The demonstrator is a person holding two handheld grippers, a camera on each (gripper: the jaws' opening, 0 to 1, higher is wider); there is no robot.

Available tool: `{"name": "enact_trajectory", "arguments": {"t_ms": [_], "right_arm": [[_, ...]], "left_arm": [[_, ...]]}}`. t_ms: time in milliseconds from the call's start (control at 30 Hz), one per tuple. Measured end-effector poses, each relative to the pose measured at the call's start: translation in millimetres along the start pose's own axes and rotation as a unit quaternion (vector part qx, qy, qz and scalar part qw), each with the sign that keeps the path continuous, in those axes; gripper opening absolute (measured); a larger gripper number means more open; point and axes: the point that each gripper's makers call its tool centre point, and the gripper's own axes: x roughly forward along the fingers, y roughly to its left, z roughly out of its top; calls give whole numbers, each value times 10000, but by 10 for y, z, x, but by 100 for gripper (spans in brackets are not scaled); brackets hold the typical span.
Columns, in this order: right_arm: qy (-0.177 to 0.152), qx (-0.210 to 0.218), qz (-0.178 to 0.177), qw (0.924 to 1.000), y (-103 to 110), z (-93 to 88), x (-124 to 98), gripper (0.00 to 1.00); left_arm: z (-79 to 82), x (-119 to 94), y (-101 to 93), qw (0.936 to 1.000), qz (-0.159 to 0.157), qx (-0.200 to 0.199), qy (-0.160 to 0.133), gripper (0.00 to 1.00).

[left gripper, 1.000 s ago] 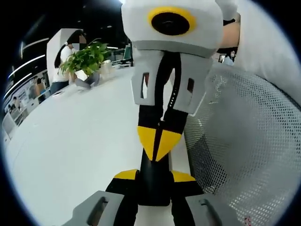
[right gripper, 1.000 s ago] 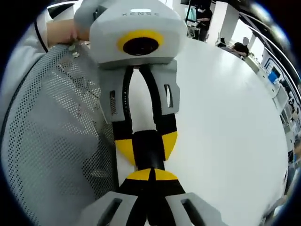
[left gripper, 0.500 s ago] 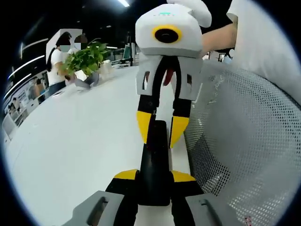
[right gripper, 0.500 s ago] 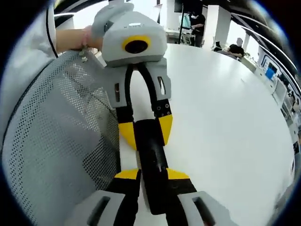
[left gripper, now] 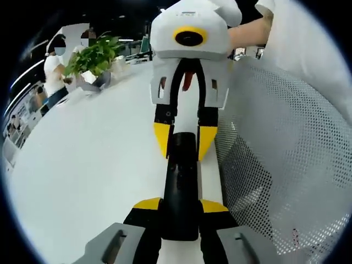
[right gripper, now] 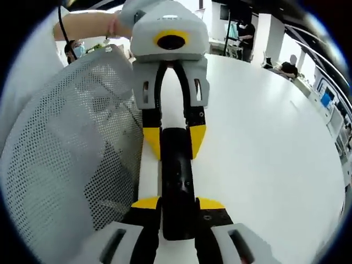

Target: Press the specified remote control buttons in sequence, fully releasing each button before pressing the next.

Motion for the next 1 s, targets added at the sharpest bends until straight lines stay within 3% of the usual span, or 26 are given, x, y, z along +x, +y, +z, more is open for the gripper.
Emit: {"name": "enact_trajectory", "arguments": {"t_ms": [67, 200, 467, 667, 767, 867, 967, 1000], "right_arm": [[-135, -73, -54, 9999, -21, -34, 6, 21], [-544, 481, -103, 9973, -25, -4, 8, 22], [-466, 439, -207, 9977, -24, -95, -6, 23], [-310, 289, -268, 9987, -28, -92, 12, 22], [-268, 279, -278, 9989, -30, -101, 12, 22], [-222, 192, -275, 9992, -35, -107, 15, 21], [-234, 249, -303, 9990, -38, -113, 12, 21], [-247, 299, -328, 9987, -39, -111, 12, 21]], "left_arm": [[-6, 6, -1, 9998, 99, -106, 161, 24], [0, 19, -27, 9986, 167, -92, 485, 24], [-3, 1, -17, 9973, 232, -182, 677, 24], [0, -10, -2, 9965, 441, -496, 500, 25], [35, -13, -7, 9917, 510, -1134, 320, 27], [59, -32, 26, 9809, 678, -1819, 108, 31], [85, -70, -38, 9794, 709, -1890, 60, 40], [143, -115, -44, 9792, 815, -1856, -120, 40]]}}
